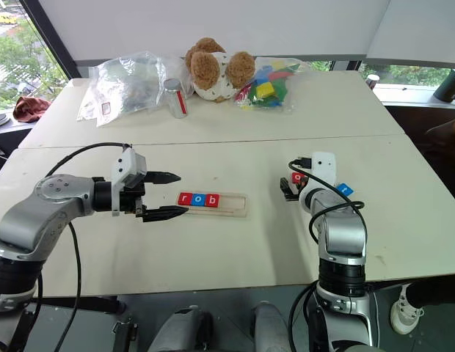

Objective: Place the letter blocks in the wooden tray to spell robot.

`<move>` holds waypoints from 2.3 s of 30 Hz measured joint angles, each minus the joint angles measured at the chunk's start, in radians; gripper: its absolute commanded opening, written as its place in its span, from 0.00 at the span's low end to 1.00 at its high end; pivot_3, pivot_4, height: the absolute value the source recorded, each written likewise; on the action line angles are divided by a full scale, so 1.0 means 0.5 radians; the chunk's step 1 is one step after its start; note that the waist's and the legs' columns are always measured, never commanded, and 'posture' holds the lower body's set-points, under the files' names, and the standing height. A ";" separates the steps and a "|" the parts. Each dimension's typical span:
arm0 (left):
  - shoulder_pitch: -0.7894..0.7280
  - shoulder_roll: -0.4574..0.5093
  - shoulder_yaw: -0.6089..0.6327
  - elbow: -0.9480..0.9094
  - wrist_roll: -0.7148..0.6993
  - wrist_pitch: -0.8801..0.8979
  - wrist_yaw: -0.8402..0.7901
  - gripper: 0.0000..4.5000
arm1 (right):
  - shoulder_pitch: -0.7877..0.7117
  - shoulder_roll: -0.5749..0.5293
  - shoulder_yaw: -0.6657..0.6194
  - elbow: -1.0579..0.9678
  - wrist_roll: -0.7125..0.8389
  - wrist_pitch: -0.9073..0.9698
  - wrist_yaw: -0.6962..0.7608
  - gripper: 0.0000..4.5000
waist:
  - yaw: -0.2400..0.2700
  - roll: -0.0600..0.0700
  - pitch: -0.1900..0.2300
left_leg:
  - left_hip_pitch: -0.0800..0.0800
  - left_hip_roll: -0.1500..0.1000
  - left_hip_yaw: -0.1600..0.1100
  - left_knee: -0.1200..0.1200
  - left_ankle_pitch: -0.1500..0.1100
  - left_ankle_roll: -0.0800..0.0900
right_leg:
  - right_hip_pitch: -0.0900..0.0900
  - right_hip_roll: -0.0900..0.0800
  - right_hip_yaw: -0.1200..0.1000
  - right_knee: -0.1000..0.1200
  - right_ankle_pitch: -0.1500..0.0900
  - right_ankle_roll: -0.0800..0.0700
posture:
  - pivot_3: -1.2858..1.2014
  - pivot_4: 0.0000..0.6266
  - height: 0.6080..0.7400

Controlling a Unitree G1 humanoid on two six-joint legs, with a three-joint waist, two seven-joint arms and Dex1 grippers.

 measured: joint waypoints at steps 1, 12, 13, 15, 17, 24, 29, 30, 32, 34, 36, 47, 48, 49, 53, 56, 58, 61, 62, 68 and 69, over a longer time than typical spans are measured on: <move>0.011 -0.015 -0.014 -0.003 0.003 0.000 0.015 1.00 | -0.003 -0.002 0.001 0.057 0.002 -0.042 -0.022 0.99 | -0.002 0.000 0.000 | 0.001 0.000 0.000 0.000 0.000 0.000 | 0.000 0.000 0.000 0.001 0.000 0.000 | 0.52 0.24 1.00; 0.123 -0.040 -0.057 -0.020 0.040 -0.007 0.102 1.00 | -0.050 -0.001 0.054 0.309 0.106 -0.283 -0.125 0.26 | 0.000 0.000 0.000 | 0.024 0.001 0.000 -0.002 -0.007 0.012 | 0.022 0.000 0.001 -0.003 0.000 0.000 | 0.52 0.24 1.00; 0.124 -0.039 -0.057 -0.020 0.041 -0.008 0.104 1.00 | -0.048 -0.003 0.058 0.310 0.106 -0.284 -0.134 0.26 | 0.002 -0.001 0.000 | 0.027 0.001 0.000 -0.002 -0.007 0.013 | 0.025 -0.001 0.001 -0.004 0.000 0.000 | 0.52 0.24 1.00; 0.124 -0.039 -0.057 -0.020 0.043 -0.012 0.115 1.00 | -0.041 -0.004 0.065 0.308 0.110 -0.294 -0.157 0.26 | 0.003 -0.001 0.000 | 0.027 0.001 0.000 -0.002 -0.008 0.013 | 0.026 -0.001 0.001 -0.006 0.000 0.000 | 0.52 0.24 1.00; 0.123 -0.040 -0.058 -0.020 0.044 -0.016 0.118 1.00 | -0.037 -0.004 0.076 0.298 0.109 -0.293 -0.182 0.26 | 0.003 -0.001 0.000 | 0.027 0.001 -0.001 -0.002 -0.008 0.013 | 0.026 -0.001 0.001 -0.005 0.000 0.000 | 0.52 0.24 1.00; 0.106 -0.034 -0.070 0.041 0.091 -0.096 0.075 1.00 | 0.222 0.187 0.030 -0.566 0.130 0.339 -0.326 0.26 | 0.002 0.000 0.000 | 0.026 0.002 -0.003 -0.006 -0.008 0.013 | 0.023 0.000 0.001 -0.005 -0.001 0.000 | 0.52 0.24 1.00; 0.001 -0.068 -0.113 0.192 0.155 -0.182 0.040 1.00 | 0.285 0.450 0.023 -0.821 0.128 0.672 -0.460 0.26 | 0.000 0.000 0.000 | 0.027 0.001 -0.001 -0.004 -0.008 0.013 | 0.025 -0.001 0.001 -0.005 -0.001 -0.001 | 0.52 0.24 1.00; -0.007 -0.084 -0.126 0.202 0.156 -0.190 0.036 1.00 | 0.280 0.500 0.003 -0.819 0.127 0.695 -0.479 0.26 | 0.001 0.000 0.000 | 0.027 0.001 -0.001 -0.004 -0.008 0.013 | 0.025 -0.001 0.001 -0.005 -0.001 -0.001 | 0.52 0.24 1.00; -0.009 -0.102 -0.144 0.231 0.158 -0.200 0.023 1.00 | 0.265 0.554 -0.006 -0.777 0.130 0.715 -0.505 0.26 | 0.001 0.000 0.000 | 0.027 0.001 -0.002 -0.005 -0.008 0.013 | 0.024 0.000 0.001 -0.005 -0.001 -0.001 | 0.52 0.24 1.00; -0.009 -0.102 -0.151 0.265 0.180 -0.226 0.006 1.00 | 0.242 0.556 -0.009 -0.752 0.131 0.722 -0.517 0.26 | 0.001 0.000 0.000 | 0.027 0.001 -0.002 -0.005 -0.008 0.013 | 0.024 0.000 0.000 -0.005 -0.001 -0.001 | 0.52 0.24 1.00; -0.009 -0.102 -0.151 0.287 0.201 -0.243 -0.001 1.00 | 0.223 0.557 -0.017 -0.744 0.131 0.741 -0.521 0.37 | 0.000 0.000 0.000 | 0.027 0.001 -0.002 -0.005 -0.008 0.013 | 0.024 0.000 0.000 -0.005 -0.001 -0.001 | 0.52 0.24 1.00; 0.148 -0.054 -0.138 0.294 0.208 -0.267 -0.001 1.00 | 0.146 0.137 0.115 -0.754 0.229 0.655 -0.299 0.99 | -0.003 0.001 0.001 | 0.027 0.001 -0.001 -0.005 -0.009 0.015 | 0.026 -0.001 0.000 -0.012 -0.001 -0.001 | 0.52 0.24 1.00; 0.165 -0.041 -0.136 0.293 0.206 -0.267 -0.003 1.00 | 0.087 0.059 0.096 -0.761 0.271 0.605 -0.222 0.99 | -0.004 0.001 0.001 | 0.027 0.002 -0.001 -0.006 -0.009 0.015 | 0.026 0.000 0.000 -0.012 -0.001 -0.001 | 0.52 0.24 1.00; 0.166 -0.031 -0.129 0.290 0.198 -0.263 -0.007 1.00 | 0.027 -0.051 0.095 -0.763 0.331 0.539 -0.111 0.99 | -0.005 0.001 0.001 | 0.027 0.003 -0.002 -0.006 -0.009 0.015 | 0.026 0.000 -0.001 -0.012 -0.001 -0.001 | 0.52 0.24 1.00; 0.132 0.057 -0.054 0.251 0.149 -0.237 -0.065 1.00 | -0.048 -0.653 0.178 -0.588 0.565 0.206 0.494 0.99 | 0.007 0.000 0.001 | 0.027 0.005 -0.004 -0.008 -0.010 0.017 | 0.032 0.002 -0.005 -0.022 -0.001 -0.001 | 0.52 0.24 1.00; 0.099 0.128 -0.017 0.251 0.148 -0.234 -0.111 1.00 | 0.033 -1.115 0.276 -0.301 0.667 -0.127 1.068 0.99 | 0.009 0.000 0.002 | 0.027 0.004 -0.003 -0.007 -0.015 0.025 | 0.039 0.000 -0.006 -0.032 -0.001 0.000 | 0.52 0.24 1.00; 0.095 0.145 -0.014 0.233 0.132 -0.227 -0.144 1.00 | 0.128 -1.276 0.346 -0.177 0.716 -0.415 1.395 0.99 | 0.005 0.000 0.002 | 0.026 0.004 0.000 -0.007 -0.017 0.029 | 0.039 0.000 -0.004 -0.035 -0.001 0.000 | 0.52 0.24 1.00; 0.093 0.175 -0.015 0.155 0.100 -0.189 -0.206 1.00 | 0.236 -1.400 0.485 0.033 0.691 -0.850 1.729 0.99 | 0.000 -0.001 0.003 | 0.026 0.004 0.001 -0.007 -0.018 0.029 | 0.038 -0.001 -0.003 -0.035 -0.001 0.001 | 0.52 0.24 1.00; 0.093 0.198 -0.015 0.126 0.079 -0.170 -0.227 1.00 | 0.244 -1.411 0.522 0.131 0.663 -0.985 1.801 0.99 | -0.002 -0.001 0.003 | 0.026 0.004 0.001 -0.007 -0.018 0.029 | 0.038 -0.001 -0.003 -0.035 -0.001 0.001 | 0.52 0.24 1.00; 0.111 0.375 -0.052 -0.012 0.073 -0.109 -0.329 1.00 | 0.150 -1.357 0.654 0.615 0.527 -1.451 1.958 0.99 | -0.001 0.000 0.003 | 0.028 0.005 0.002 -0.004 -0.017 0.027 | 0.038 -0.001 -0.002 -0.032 -0.001 0.001 | 0.52 0.24 1.00; 0.124 0.408 -0.070 -0.027 0.102 -0.115 -0.347 1.00 | 0.105 -1.318 0.661 0.711 0.509 -1.517 1.966 0.99 | -0.001 0.000 0.003 | 0.028 0.005 0.002 -0.005 -0.017 0.027 | 0.037 -0.001 -0.002 -0.032 -0.001 0.001 | 0.52 0.24 1.00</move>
